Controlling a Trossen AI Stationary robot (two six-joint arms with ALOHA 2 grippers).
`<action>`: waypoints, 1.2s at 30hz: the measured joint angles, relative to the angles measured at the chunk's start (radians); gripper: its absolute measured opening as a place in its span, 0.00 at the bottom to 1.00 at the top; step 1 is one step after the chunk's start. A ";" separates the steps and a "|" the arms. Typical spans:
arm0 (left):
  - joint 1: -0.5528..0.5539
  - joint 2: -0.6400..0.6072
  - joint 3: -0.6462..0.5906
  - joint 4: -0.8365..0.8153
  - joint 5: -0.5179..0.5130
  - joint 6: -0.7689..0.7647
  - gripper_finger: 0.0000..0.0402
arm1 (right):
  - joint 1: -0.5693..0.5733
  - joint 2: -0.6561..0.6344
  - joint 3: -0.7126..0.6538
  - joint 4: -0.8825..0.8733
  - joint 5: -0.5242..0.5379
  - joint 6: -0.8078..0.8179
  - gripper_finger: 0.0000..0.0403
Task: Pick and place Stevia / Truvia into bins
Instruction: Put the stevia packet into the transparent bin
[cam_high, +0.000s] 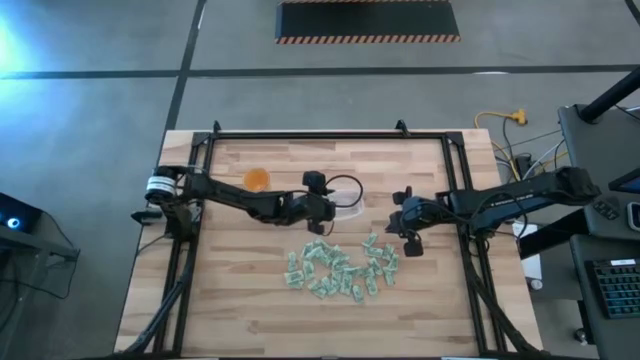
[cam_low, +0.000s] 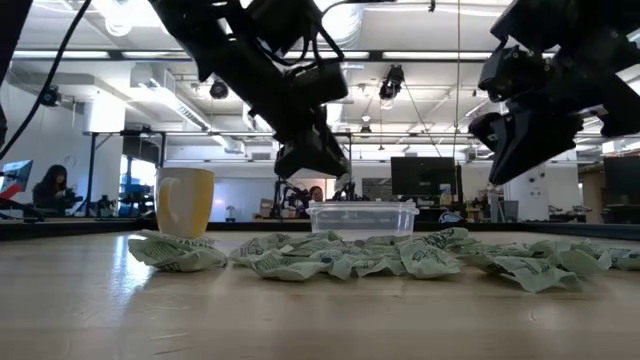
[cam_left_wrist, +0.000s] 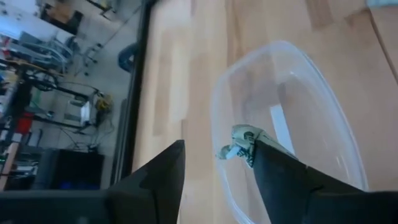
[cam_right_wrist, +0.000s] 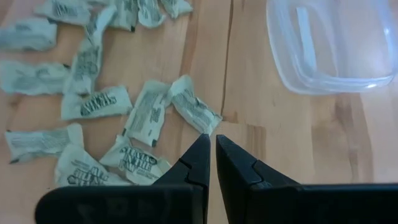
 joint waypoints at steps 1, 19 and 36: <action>0.001 0.000 0.000 -0.009 0.002 0.000 0.42 | 0.000 0.008 0.000 0.004 0.000 0.000 0.04; 0.129 -0.039 0.332 -0.588 0.276 -0.122 0.42 | 0.000 0.088 0.001 0.104 0.000 0.061 0.04; 0.022 -0.175 0.101 -0.704 0.297 -0.295 0.42 | 0.002 0.372 0.041 0.257 -0.002 -0.176 0.10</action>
